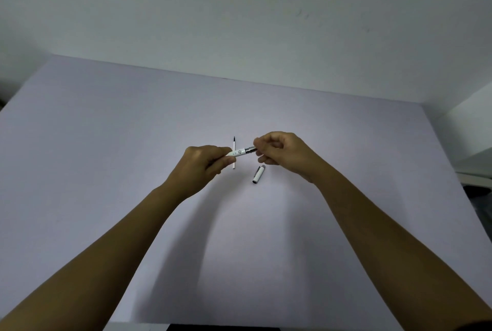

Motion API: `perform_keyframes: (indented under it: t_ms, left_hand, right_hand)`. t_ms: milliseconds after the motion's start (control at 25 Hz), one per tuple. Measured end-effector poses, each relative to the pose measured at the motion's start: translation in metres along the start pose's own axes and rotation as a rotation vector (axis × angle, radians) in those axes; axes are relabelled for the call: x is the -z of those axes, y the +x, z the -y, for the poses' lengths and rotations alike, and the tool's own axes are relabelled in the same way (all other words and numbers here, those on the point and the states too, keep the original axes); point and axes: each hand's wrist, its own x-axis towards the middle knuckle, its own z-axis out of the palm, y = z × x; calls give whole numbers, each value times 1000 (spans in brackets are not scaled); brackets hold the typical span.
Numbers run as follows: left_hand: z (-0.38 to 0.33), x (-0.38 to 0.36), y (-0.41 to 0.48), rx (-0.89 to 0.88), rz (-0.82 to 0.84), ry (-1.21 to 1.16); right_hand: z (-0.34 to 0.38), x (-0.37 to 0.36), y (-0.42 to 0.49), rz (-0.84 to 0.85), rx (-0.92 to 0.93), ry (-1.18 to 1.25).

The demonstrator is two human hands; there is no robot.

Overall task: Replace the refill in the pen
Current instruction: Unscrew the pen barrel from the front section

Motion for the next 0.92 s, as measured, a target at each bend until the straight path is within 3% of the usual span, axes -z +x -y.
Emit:
perform_keyframes:
  t_ms: [240,600,800,920]
  left_hand:
    - [3,-3,0,17,-27,-10]
    - [1,-15,-6,224,-127,-189]
    - [4,-19,-6,284,-146,-181]
    - [17,-32,-8,306,-108,-164]
  right_hand:
    - [3,5,0,16,48,63]
    - [8,8,6,-119,15,510]
    - [-5,20,21,-346,39,823]
    - [-60,12,32,-495,-167,699]
